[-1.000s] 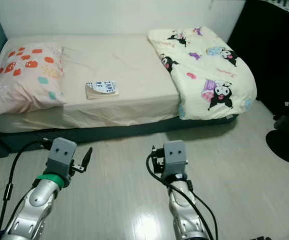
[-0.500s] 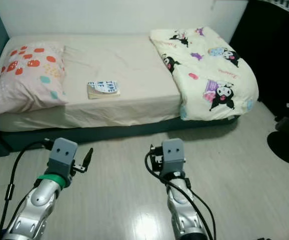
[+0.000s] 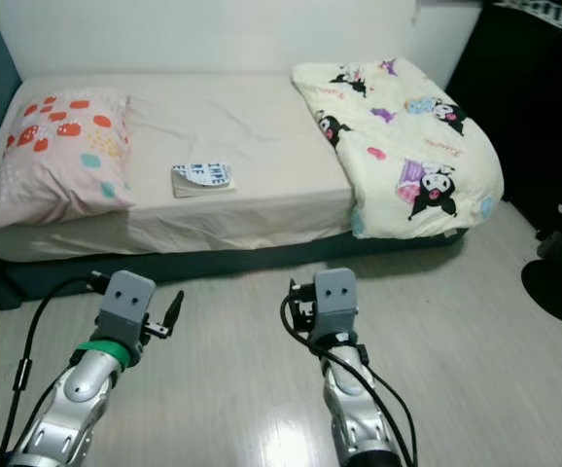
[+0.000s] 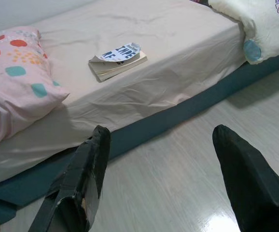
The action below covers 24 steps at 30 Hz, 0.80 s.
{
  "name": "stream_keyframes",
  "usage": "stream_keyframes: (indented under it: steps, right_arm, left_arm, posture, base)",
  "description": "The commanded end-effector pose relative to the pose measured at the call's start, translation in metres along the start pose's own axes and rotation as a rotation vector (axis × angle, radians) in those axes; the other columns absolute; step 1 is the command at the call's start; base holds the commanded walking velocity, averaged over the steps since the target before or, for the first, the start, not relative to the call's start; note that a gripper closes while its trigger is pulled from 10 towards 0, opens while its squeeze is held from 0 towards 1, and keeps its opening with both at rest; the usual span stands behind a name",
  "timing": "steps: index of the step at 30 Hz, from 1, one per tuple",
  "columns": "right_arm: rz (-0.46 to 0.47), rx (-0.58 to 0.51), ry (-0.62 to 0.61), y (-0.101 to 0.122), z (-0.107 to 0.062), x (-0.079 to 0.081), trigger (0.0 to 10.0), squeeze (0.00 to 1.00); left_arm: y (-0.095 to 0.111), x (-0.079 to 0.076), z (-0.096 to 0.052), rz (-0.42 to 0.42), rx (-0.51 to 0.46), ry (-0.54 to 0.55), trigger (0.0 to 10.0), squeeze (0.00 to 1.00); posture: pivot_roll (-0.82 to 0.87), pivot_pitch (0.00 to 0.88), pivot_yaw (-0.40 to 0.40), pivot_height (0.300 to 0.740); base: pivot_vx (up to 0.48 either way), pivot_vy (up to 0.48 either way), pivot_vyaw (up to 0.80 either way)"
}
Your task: Clean up the room
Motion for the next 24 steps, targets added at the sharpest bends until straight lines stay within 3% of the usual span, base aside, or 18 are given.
stream_keyframes:
  steps: [1, 24]
  right_arm:
    - [0.007, 0.003, -0.006, -0.0017, 0.0002, -0.0016, 10.0, 0.0]
    - [0.013, 0.008, -0.002, -0.0043, 0.0012, 0.0008, 10.0, 0.0]
  left_arm:
    - [-0.0042, -0.0048, -0.0004, 0.0, 0.015, -0.012, 10.0, 0.0]
    - [-0.0015, -0.0072, -0.0006, 0.009, 0.003, -0.016, 10.0, 0.0]
  posture:
    - [-0.02, 0.018, 0.031, 0.74]
    - [0.0, 0.029, 0.024, 0.74]
  base:
    - [0.0, 0.0, 0.0]
    - [0.0, 0.0, 0.0]
Point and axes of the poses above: a point about 5 cm out from each wrist's last joint towards the gripper, its own z axis pointing out of the wrist towards the gripper, its own y axis along the axis of the wrist's last joint, x = y × z, the point moved 6 cm from there along z, pointing out of the wrist towards the gripper, and after that the axes turned 11 degrees about z, right-handed, at the moved point
